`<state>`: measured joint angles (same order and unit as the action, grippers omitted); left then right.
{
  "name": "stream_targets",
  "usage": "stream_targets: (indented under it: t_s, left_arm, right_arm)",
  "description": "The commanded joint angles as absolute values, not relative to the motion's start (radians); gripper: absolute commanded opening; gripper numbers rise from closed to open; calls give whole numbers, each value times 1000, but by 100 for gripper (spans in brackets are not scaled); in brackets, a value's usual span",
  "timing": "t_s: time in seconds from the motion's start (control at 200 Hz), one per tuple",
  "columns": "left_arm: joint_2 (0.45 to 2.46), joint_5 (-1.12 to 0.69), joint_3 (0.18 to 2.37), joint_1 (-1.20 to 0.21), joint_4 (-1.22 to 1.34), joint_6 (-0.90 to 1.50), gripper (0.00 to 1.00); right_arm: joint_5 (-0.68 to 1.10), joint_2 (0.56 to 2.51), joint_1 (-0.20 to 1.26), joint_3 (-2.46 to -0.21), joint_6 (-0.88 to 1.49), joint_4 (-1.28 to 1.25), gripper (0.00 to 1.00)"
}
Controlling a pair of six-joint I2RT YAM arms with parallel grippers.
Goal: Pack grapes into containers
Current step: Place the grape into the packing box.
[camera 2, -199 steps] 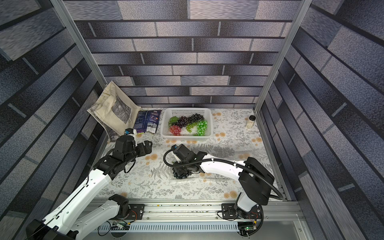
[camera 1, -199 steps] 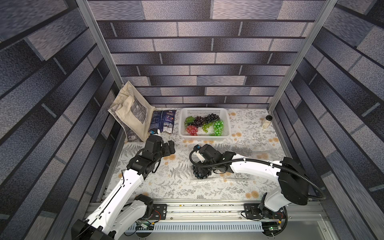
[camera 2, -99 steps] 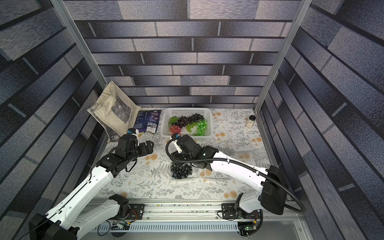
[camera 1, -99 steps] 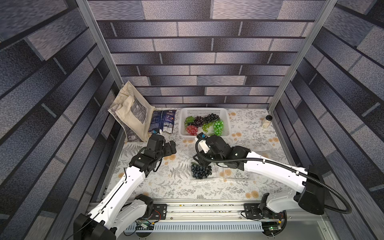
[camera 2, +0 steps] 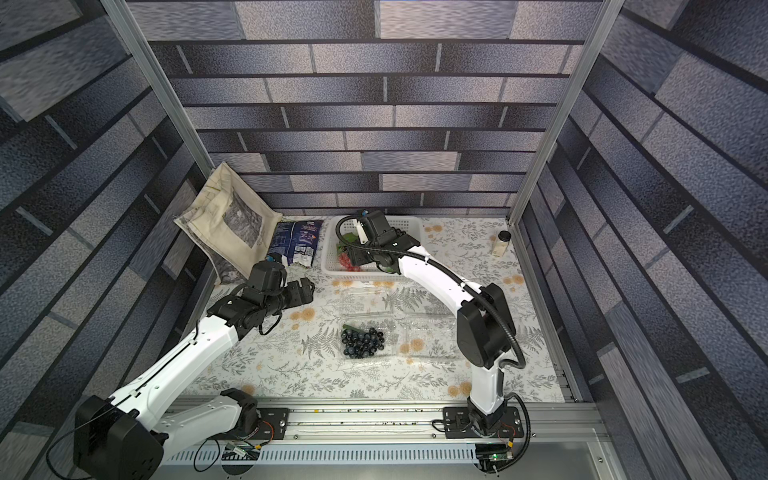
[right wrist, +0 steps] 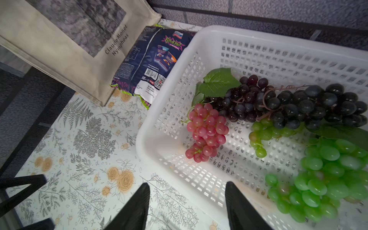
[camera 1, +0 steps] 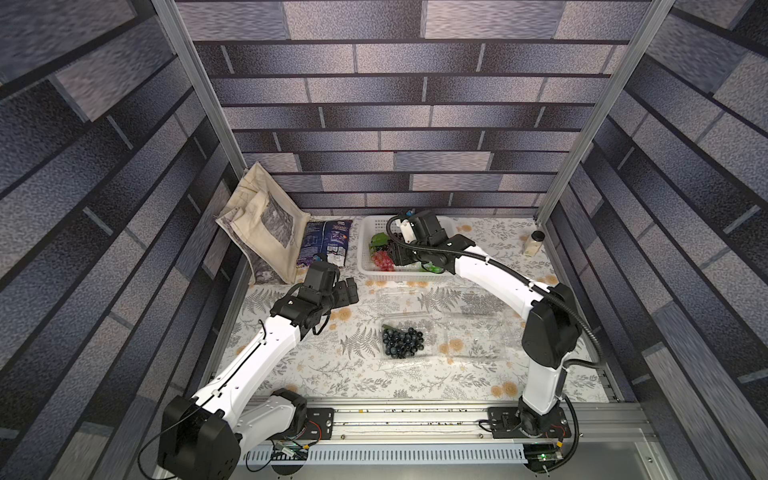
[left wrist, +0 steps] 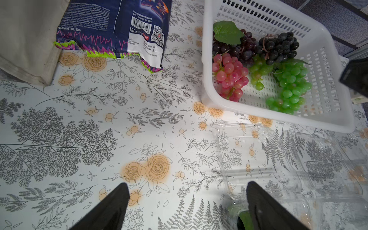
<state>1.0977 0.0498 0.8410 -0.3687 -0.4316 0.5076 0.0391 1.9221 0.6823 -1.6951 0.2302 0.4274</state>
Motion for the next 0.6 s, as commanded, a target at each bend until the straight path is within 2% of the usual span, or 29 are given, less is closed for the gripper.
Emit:
stream_targets:
  t_s: [0.0,0.21,0.596]
  left_arm:
    - [1104,25,868,-347,-402,532,94]
    - [1121,-8,871,-311,-372,529,94]
    - [1167,-22,895,-298,-365,510,94]
  right_arm:
    - [90,1993,657,-1770,228,450,61]
    - [149,2163,619,-1874,245,451,54]
    - [235,2367,592,-2073,270,476,59]
